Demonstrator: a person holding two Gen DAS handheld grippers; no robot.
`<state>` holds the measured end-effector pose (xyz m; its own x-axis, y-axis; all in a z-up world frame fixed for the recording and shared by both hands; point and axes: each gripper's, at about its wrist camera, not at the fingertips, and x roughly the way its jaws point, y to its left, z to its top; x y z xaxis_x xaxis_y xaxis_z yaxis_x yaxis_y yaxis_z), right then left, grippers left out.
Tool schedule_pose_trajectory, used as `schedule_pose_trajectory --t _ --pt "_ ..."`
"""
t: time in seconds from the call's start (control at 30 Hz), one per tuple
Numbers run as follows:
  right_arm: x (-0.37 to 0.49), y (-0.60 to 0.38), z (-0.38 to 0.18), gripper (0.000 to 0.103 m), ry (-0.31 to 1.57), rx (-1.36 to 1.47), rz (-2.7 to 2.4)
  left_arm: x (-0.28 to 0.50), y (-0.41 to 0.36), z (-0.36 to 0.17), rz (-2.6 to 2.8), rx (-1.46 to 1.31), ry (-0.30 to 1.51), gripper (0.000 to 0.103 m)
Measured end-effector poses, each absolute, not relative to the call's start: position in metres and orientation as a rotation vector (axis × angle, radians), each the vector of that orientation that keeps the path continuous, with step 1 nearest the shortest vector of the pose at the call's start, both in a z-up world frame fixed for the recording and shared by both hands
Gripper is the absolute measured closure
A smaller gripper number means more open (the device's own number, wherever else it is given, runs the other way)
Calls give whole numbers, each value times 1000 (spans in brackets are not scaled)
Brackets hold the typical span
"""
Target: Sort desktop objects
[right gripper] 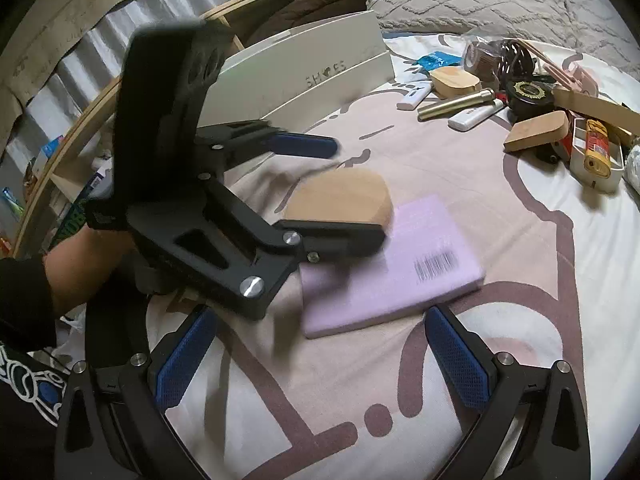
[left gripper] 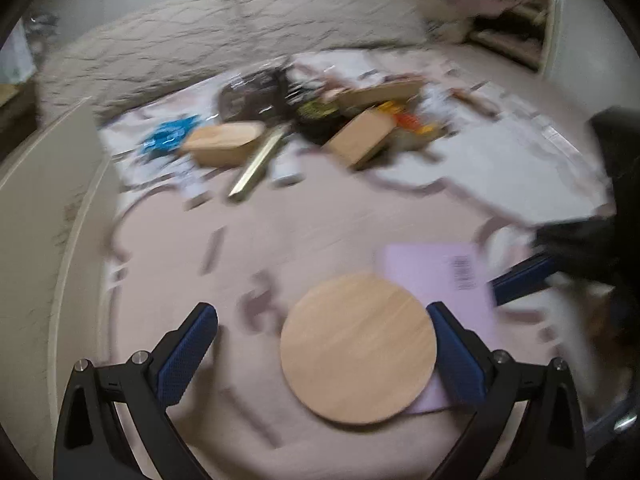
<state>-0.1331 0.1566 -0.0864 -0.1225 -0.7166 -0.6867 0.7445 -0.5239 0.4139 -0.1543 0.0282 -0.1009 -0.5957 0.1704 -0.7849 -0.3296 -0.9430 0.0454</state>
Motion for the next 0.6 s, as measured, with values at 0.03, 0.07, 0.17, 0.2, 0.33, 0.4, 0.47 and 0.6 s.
schedule_pose_trajectory --t 0.03,0.07,0.17,0.2,0.33,0.4,0.47,0.6 --pt "-133 157 -86 0 38 1089 -1823 -155 21 -101 2552 -1243 205 0" --pt "-132 157 -86 0 40 1086 -1827 -156 16 -103 2540 -1260 155 0" --pt "-131 159 -84 0 48 1078 -1850 -156 7 -102 2542 -1258 95 0" --pt "-130 159 -84 0 53 1075 -1865 -155 7 -102 2546 -1252 92 0" --pt "-131 167 -79 0 29 1065 -1944 -149 7 -102 2618 -1269 141 0" --pt "-136 175 -78 0 -28 1068 -1958 -146 6 -100 2675 -1267 169 0" --pt "-143 181 -78 0 -84 1085 -1968 -144 4 -101 2709 -1283 201 0" --pt "-161 185 -75 0 -141 1094 -2026 -135 -1 -104 2695 -1329 242 0"
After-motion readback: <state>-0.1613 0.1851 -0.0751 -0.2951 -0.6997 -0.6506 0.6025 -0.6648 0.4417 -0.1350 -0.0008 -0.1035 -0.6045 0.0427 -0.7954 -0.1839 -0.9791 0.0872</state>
